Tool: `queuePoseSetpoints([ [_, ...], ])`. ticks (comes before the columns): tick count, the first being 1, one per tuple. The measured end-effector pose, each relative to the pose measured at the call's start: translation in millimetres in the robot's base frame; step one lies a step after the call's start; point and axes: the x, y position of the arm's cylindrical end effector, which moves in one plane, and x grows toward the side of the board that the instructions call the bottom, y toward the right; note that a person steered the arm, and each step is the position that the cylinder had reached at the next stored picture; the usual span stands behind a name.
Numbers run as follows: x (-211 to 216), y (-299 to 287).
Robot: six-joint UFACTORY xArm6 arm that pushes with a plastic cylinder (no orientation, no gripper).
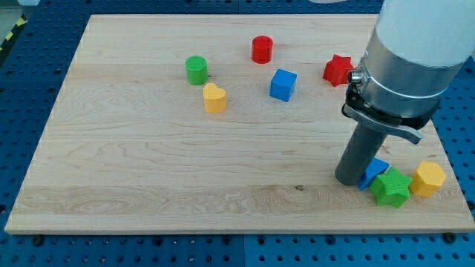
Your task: Move the yellow heart below the blue cube
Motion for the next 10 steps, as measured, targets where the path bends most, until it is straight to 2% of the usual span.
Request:
queuePoseSetpoints([
  [1, -7.5, -95.9],
  [2, -41.7, -212.3],
  [3, -93.8, -291.3],
  [4, -151.4, -262.8],
  [5, -158.2, -217.5],
  [7, -147.6, -170.0],
  [10, -98.3, -155.2],
])
